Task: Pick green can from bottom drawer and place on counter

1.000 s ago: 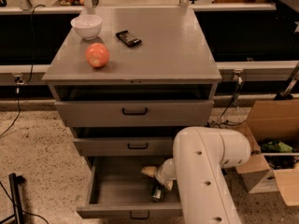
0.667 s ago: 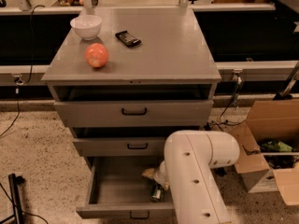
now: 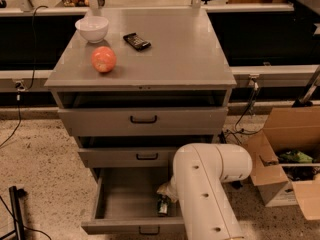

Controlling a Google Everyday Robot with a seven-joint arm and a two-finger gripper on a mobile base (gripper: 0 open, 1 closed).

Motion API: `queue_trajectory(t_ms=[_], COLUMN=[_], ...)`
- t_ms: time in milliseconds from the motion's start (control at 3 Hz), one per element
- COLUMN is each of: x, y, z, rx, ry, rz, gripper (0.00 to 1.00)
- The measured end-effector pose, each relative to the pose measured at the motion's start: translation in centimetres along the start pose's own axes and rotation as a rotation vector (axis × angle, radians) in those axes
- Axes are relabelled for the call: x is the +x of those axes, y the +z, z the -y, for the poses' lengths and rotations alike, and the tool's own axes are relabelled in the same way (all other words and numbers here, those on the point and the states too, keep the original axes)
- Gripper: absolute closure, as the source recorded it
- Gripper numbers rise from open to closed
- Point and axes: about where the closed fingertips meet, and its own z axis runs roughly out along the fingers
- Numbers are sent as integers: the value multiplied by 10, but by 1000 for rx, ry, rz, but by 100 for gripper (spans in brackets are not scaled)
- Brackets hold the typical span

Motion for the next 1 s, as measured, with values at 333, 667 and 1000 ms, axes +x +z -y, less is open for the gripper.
queue_trajectory(t_ms=[333,667,1000], x=[0,0,-1], y=[0,-1,-15], z=[0,0,1], rx=[0,0,-78], ry=[0,0,-26], rz=[0,0,11], gripper=[95,100,100])
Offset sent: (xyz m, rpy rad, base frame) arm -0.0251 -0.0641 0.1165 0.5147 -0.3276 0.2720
